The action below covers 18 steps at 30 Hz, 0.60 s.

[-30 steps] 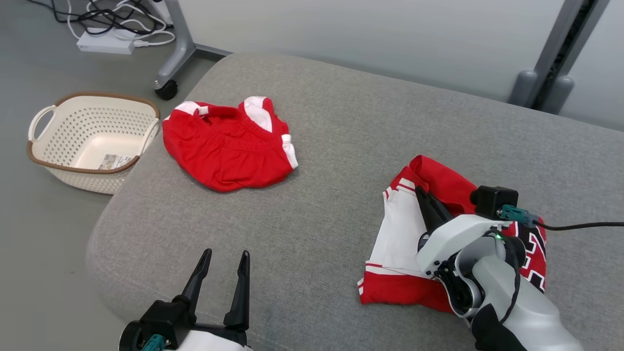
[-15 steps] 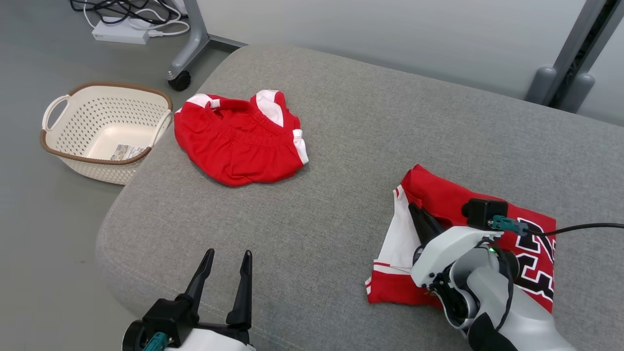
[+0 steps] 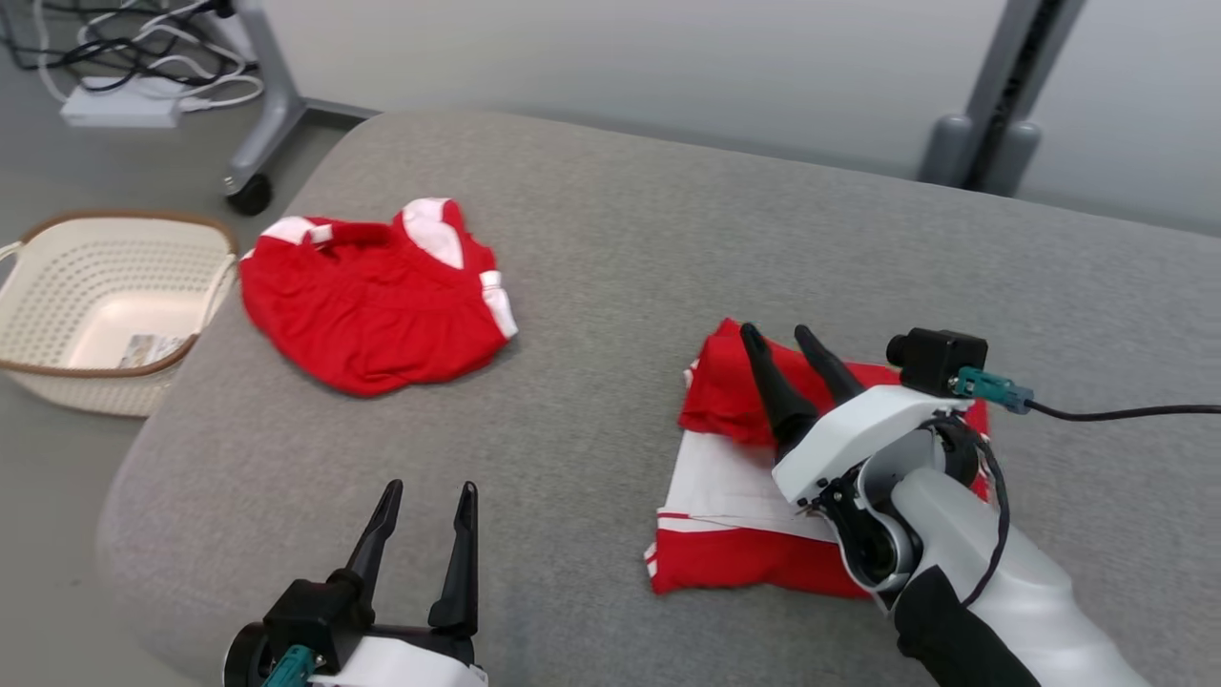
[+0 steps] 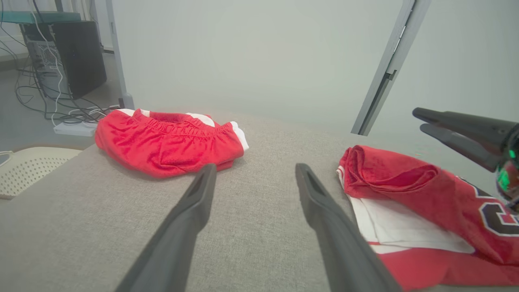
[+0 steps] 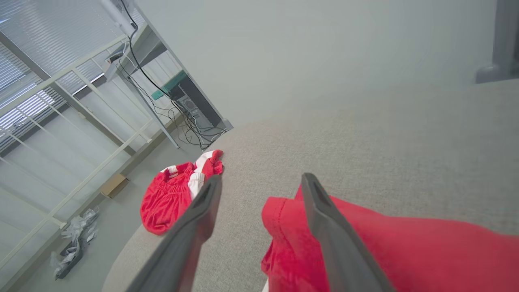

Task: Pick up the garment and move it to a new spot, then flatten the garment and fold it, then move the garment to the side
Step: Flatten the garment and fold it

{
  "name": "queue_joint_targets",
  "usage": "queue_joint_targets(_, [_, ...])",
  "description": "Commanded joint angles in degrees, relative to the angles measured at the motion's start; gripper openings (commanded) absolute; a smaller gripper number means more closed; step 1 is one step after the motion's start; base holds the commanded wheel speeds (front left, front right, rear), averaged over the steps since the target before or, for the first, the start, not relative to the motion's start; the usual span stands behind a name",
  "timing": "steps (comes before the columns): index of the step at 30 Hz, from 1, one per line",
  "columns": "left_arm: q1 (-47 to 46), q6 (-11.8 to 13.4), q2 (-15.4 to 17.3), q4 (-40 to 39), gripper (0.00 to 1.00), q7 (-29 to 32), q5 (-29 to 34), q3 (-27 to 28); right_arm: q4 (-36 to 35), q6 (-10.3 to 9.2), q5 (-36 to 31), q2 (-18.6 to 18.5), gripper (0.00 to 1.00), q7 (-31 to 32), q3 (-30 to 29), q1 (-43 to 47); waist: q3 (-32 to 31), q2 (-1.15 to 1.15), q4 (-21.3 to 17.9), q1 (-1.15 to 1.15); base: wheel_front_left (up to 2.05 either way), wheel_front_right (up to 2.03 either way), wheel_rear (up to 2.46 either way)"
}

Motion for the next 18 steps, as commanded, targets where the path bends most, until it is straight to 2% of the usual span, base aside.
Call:
queue_joint_targets(1, [-0.63, -0.11, 0.20, -0.25, 1.00, -0.22, 0.42, 0.52, -0.50, 0.04, -2.31, -0.47, 1.00, -0.31, -1.80, -0.72, -0.33, 0.00, -3.41, 0.00, 0.00, 0.00, 0.00])
queue_joint_targets(4, [-0.66, -0.26, 0.18, -0.33, 1.00, -0.22, 0.74, 0.82, -0.89, 0.04, -4.91, -0.46, 1.00, -0.31, -3.50, -0.81, -0.37, 0.00, -5.26, 0.00, 0.00, 0.00, 0.00])
queue_joint_targets(9, [-1.25, -0.50, 0.18, -1.10, 1.00, -0.22, 1.21, 1.61, -3.48, 0.04, -10.63, -0.40, 1.00, -0.30, -6.00, 1.67, -0.57, 0.00, -10.61, 0.00, 0.00, 0.00, 0.00])
queue_joint_targets(18, [-1.06, -0.65, 0.21, -1.01, 1.00, -0.22, 0.79, 1.89, -7.65, 0.04, -18.80, -0.41, 1.00, -0.31, -10.41, 8.35, -1.22, 0.00, -16.71, 0.00, 0.00, 0.00, 0.00])
